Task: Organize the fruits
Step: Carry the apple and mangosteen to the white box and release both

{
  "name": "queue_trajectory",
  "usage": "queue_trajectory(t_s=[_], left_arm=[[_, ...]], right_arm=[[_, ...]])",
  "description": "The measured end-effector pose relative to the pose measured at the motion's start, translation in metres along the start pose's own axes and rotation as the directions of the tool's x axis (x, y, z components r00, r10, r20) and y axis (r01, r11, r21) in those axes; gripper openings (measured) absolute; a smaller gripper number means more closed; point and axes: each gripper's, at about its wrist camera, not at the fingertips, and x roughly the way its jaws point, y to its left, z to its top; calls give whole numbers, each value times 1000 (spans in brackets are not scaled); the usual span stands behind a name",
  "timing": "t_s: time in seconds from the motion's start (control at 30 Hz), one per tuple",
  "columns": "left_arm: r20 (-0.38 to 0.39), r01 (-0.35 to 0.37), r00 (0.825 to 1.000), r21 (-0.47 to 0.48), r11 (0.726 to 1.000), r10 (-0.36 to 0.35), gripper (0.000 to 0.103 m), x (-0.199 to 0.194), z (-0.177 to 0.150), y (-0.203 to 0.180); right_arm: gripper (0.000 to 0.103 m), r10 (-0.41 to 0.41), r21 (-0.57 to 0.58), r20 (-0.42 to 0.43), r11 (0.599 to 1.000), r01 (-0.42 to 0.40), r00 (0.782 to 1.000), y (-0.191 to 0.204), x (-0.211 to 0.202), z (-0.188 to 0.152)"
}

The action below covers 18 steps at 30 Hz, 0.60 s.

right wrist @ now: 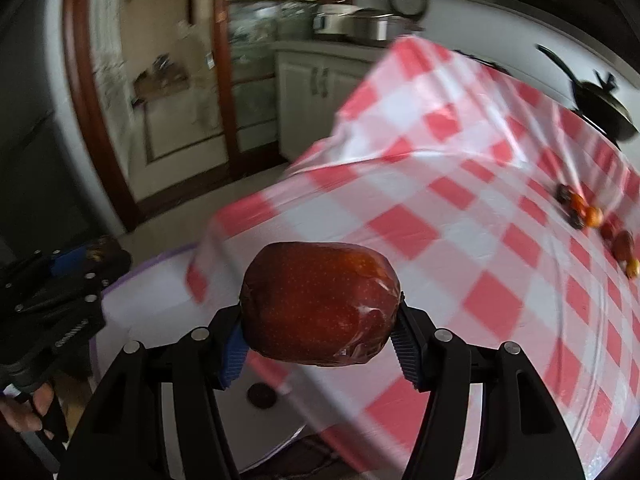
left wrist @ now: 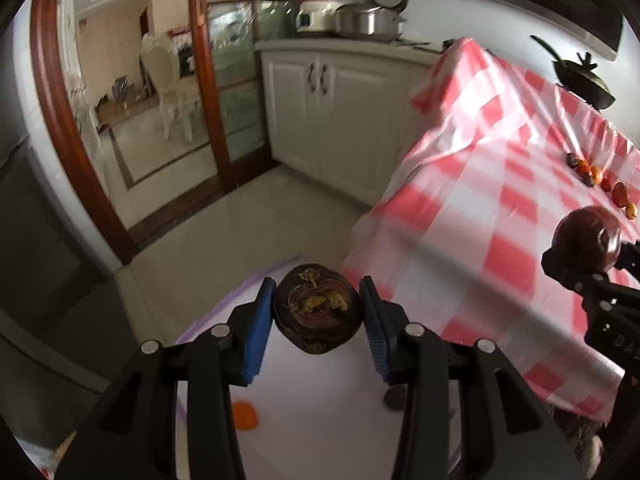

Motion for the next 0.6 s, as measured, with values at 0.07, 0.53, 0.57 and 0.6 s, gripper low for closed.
queue_trajectory(t_s=[0.07, 0.53, 0.57, 0.6], left_arm=[[-25, -8, 1000, -17, 1000, 7, 43, 4, -13, 12], [-178, -62, 983, -84, 995, 46, 43, 54, -69, 60], [-188, -63, 981, -81, 995, 46, 43, 58, -72, 61], [-195, -64, 980, -80, 995, 48, 43, 61, -73, 61]], right_arm=[[60, 9, -47, -16, 999, -10, 1000, 18, 3, -6], [60, 86, -306, -141, 944, -126, 986, 105, 28, -52], [60, 85, -313, -152, 941, -130, 985, 108, 31, -55], [60, 84, -318, -162, 939, -133, 983, 110, 34, -57]])
